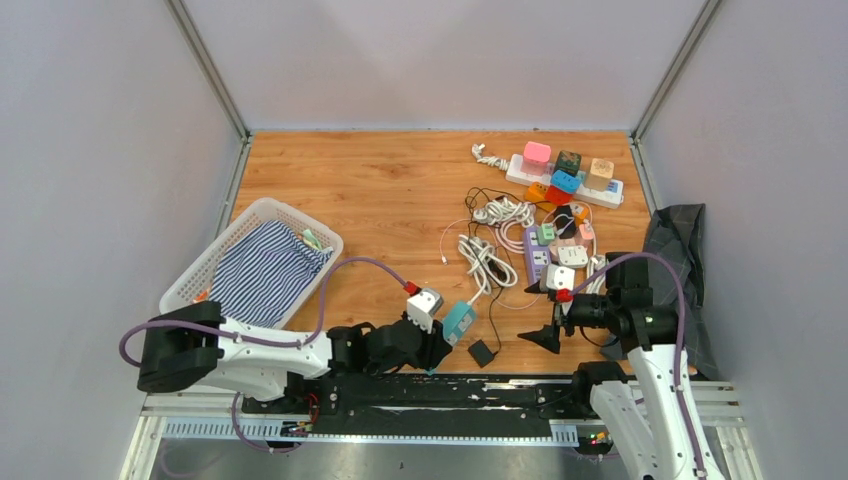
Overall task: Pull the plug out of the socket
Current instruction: Remove the plug from the socket, then pick up the plug from the corner of the board.
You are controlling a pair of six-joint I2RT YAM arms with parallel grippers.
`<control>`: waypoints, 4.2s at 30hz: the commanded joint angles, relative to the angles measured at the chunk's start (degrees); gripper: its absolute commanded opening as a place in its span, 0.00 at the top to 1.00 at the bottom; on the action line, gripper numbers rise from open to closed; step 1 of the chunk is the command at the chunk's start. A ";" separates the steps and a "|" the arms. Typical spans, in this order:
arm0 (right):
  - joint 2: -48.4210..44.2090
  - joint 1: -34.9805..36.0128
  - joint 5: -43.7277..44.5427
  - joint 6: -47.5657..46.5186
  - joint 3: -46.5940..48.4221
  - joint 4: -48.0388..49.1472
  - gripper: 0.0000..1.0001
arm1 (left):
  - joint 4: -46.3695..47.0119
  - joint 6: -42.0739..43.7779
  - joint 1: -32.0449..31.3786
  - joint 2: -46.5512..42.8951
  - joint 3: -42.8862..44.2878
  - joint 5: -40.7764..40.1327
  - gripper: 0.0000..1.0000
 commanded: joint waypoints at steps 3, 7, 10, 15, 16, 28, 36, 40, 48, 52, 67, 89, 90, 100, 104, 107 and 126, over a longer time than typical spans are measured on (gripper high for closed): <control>-1.64 1.17 -2.77 -6.92 -0.92 -3.54 0.06 | 9.63 -1.34 9.96 -3.93 -5.22 14.86 1.00; -2.02 1.16 -1.70 -7.23 -1.17 -3.45 0.06 | 12.07 -1.82 15.50 -4.26 -7.13 21.39 1.00; -2.15 1.08 -1.38 -7.30 -1.27 -3.50 0.06 | 12.04 -1.52 17.55 -4.61 -7.42 23.01 0.98; -2.33 1.02 -0.86 -7.38 -1.44 -3.38 0.06 | 12.03 -0.50 22.82 -2.54 -8.20 24.72 0.97; -2.39 1.07 -0.83 -7.36 -1.45 -3.39 0.06 | 12.03 -0.31 24.00 -1.63 -8.28 25.31 0.96; -2.33 0.73 -0.74 -7.39 -1.59 -3.43 0.06 | 11.98 1.28 28.05 4.27 -7.32 24.46 0.64; -2.33 0.60 -0.83 -7.35 -1.72 -3.47 0.06 | 11.77 1.05 28.65 3.69 -8.84 18.69 0.31; -2.33 0.44 -0.83 -7.39 -1.81 -3.50 0.06 | 11.64 1.25 28.65 1.02 -9.91 16.40 0.27; -2.66 0.37 -0.83 -7.50 -1.81 -3.54 0.06 | 8.77 4.25 28.65 -11.85 -12.35 16.48 0.25; -3.19 0.36 -0.91 -7.45 -1.72 -3.71 0.06 | 5.45 6.13 28.65 -22.26 -13.22 17.62 0.25; -3.36 -1.01 -0.65 -7.55 -1.68 -3.72 0.06 | 5.18 6.23 15.70 -26.70 -8.42 23.96 0.13; -3.83 -1.73 -0.79 -7.58 -1.63 -3.98 0.07 | 4.21 43.77 -8.53 16.49 14.20 7.03 0.06; -3.82 -1.73 -0.75 -7.53 -1.63 -3.98 0.07 | 4.23 46.48 -8.53 16.39 14.07 8.25 0.04; -3.60 -1.73 -0.77 -7.53 -1.72 -3.98 0.06 | 3.24 58.82 1.00 9.06 10.67 32.60 0.00; -3.48 -1.73 -0.83 -7.57 -1.72 -3.98 0.06 | 2.89 61.00 3.78 9.45 10.56 36.27 0.00; -3.47 -1.72 -0.83 -7.57 -1.72 -3.98 0.06 | 2.23 63.24 4.96 11.60 11.30 38.52 0.00; -3.65 -3.44 -1.01 -7.53 -1.72 -4.22 0.06 | -2.40 64.62 11.10 28.51 21.78 45.98 0.08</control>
